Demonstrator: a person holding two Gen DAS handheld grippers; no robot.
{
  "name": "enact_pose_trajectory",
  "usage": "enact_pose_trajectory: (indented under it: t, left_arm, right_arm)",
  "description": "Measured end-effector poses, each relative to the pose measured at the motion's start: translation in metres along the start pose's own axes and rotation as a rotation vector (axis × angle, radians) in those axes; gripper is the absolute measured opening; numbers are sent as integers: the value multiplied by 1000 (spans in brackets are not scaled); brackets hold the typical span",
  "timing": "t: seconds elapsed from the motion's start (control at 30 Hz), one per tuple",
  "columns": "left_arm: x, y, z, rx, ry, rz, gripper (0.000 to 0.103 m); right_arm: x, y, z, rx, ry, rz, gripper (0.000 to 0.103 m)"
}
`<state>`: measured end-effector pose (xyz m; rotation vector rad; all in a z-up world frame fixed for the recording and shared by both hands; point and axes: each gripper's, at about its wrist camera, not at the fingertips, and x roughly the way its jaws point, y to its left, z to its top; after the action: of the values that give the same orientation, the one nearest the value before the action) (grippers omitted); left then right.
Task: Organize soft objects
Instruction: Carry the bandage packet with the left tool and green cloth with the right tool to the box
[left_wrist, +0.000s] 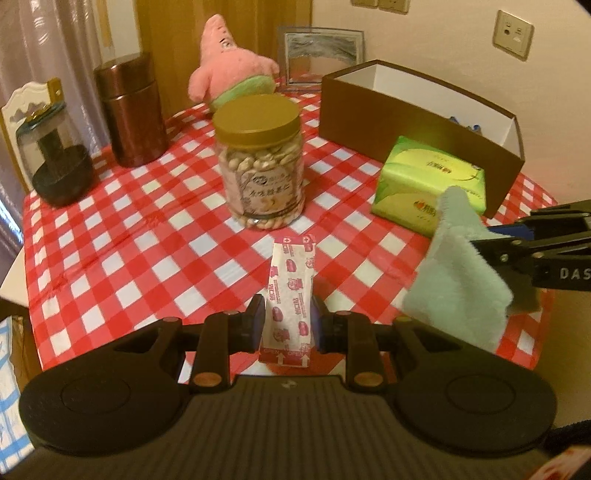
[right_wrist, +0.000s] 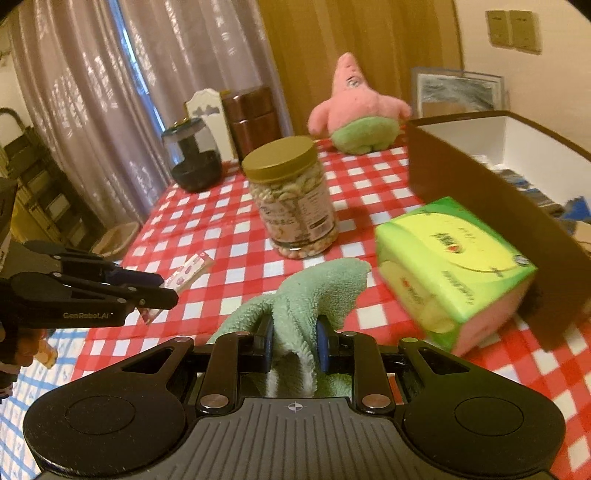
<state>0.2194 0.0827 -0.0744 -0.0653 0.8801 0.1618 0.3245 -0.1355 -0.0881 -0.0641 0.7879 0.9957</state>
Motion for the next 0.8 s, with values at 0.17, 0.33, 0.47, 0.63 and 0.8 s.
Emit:
enact_pose_trajectory:
  t: [0.17, 0.33, 0.47, 0.63, 0.8]
  left_arm:
    - [0, -12, 11, 38, -16, -17, 23]
    - [3, -25, 27, 72, -35, -33, 23]
    - [7, -37, 40, 98, -49, -45, 23]
    - [13, -53, 60, 136, -73, -63, 23]
    - [22, -66, 83, 157, -96, -77, 23]
  right_arm:
    - [-26, -16, -3, 38, -17, -42, 23]
    - [-54, -35, -5, 70, -39, -93, 23]
    - [-79, -51, -5, 94, -66, -136, 23]
    - [-112, -76, 0, 118, -104, -197, 23]
    - [-141, -102, 12, 122, -154, -256, 23]
